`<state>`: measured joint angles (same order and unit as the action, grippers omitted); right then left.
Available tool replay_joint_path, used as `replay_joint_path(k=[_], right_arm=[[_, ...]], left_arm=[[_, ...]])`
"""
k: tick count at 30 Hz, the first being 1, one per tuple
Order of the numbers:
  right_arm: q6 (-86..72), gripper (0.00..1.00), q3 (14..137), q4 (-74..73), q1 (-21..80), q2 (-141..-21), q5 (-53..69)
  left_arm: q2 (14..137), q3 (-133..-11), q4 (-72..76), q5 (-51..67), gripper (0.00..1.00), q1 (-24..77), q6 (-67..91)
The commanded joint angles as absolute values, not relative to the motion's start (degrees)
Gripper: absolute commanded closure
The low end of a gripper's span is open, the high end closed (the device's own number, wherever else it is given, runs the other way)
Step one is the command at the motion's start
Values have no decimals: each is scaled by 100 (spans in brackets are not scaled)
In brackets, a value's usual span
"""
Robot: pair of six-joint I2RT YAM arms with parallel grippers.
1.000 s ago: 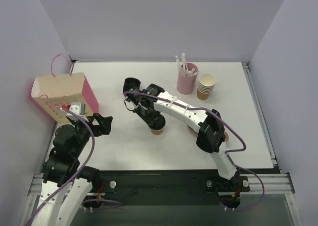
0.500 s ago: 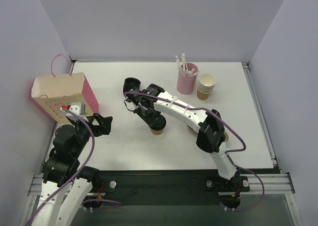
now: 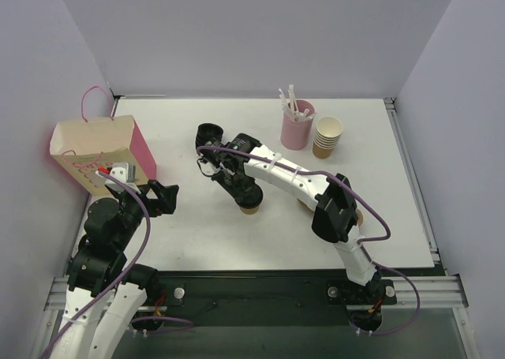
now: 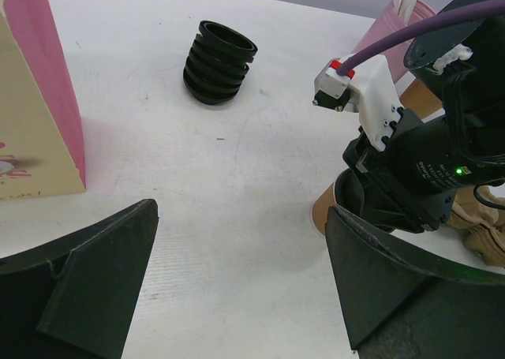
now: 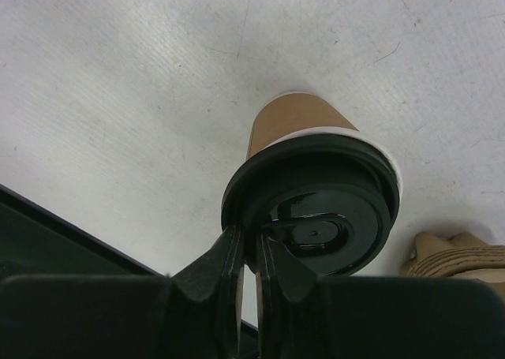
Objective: Pack the takeout coffee
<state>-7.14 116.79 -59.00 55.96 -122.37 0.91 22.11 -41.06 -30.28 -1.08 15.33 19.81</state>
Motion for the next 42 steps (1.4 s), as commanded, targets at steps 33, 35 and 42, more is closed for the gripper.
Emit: replay_joint_path(k=[33,35,42], right_arm=[[-756,80,11681,-5968,5563,-12243,-53],[-765,80,11681,-5942,5563,-12234,-44],[-826,74,11628,-5941,5555,-12112,-70]], left_arm=[[2153,-4228,-2988,-184,3,1573,1898],[2153,-4236,-2971,-185,3,1573,1898],[2144,-4236,-2988,-193,3,1573,1890]])
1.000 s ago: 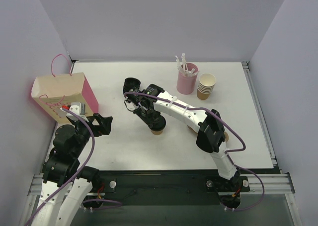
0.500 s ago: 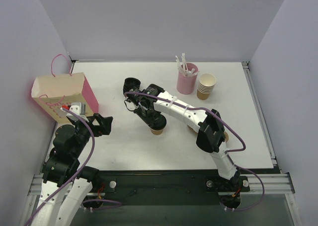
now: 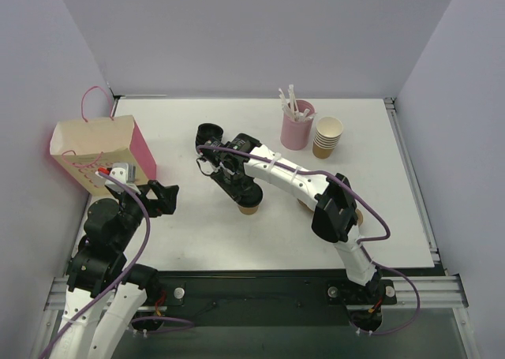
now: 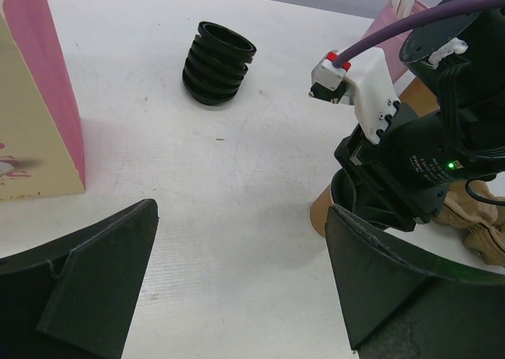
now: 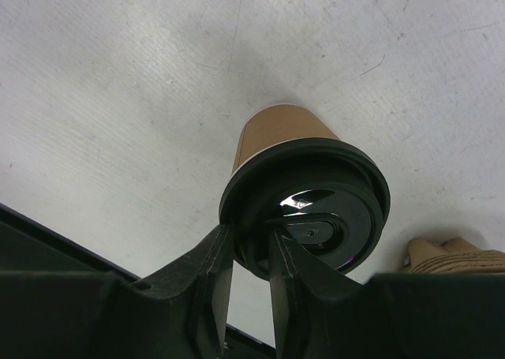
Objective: Pack the takeout coffee
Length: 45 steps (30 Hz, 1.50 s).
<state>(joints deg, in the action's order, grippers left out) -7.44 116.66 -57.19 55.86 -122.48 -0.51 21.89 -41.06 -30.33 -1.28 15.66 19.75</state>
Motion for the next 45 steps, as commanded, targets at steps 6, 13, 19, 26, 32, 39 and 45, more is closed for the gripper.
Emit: replay_joint_path(k=[6,13,19,26,32,39,45], right_arm=[[-870,63,11593,-5854,5546,-11664,184],[-1256,52,10821,-5178,5291,-11013,483],[-1477,46,9907,-4414,4764,-10398,606],[-1222,38,9194,-3850,4228,-10221,1414],[-993,36,9009,-3683,4070,-10257,1792],[-809,35,8912,-3568,4017,-10397,2074],[-835,37,8631,-3297,3990,-10520,2162]], left_arm=[[2153,-4228,-2988,-193,3,1582,1881],[2214,-4227,-2997,-141,3,1591,1890],[2802,-4227,-2909,561,5,1679,2256],[3629,-3815,-2172,1389,13,1758,3155],[4411,-3525,-1496,1546,14,2039,3498],[4965,-3209,-687,1617,18,2302,3866],[5351,-3068,-88,1696,18,2522,3999]])
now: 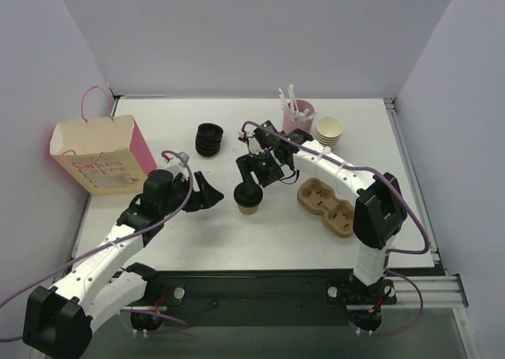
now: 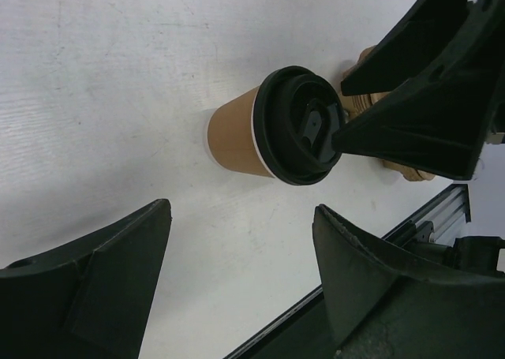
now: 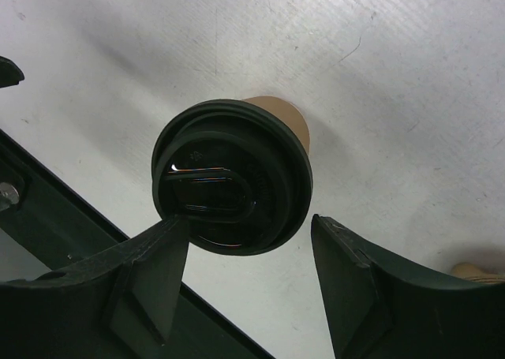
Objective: Pack the takeout coffee
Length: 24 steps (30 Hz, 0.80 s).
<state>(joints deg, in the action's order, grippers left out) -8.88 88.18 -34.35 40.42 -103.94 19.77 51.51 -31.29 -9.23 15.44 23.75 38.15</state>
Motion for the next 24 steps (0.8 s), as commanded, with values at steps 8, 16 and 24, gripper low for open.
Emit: replay_joint_path(k=[8,16,24], right_arm=[[-1045,43,8288,-2989,3999,-10547,2224],[-1239,45,7954,-2698,3990,-10468,2224],[-1336,46,7822,-2567,3990,-10415,2224]], left_arm=[[5888,-2927,887,1564,18,2848,4025],[6424,-2918,1327,1460,21,2953,3982],[6916,-3146,1380,1187,22,2953,3718]])
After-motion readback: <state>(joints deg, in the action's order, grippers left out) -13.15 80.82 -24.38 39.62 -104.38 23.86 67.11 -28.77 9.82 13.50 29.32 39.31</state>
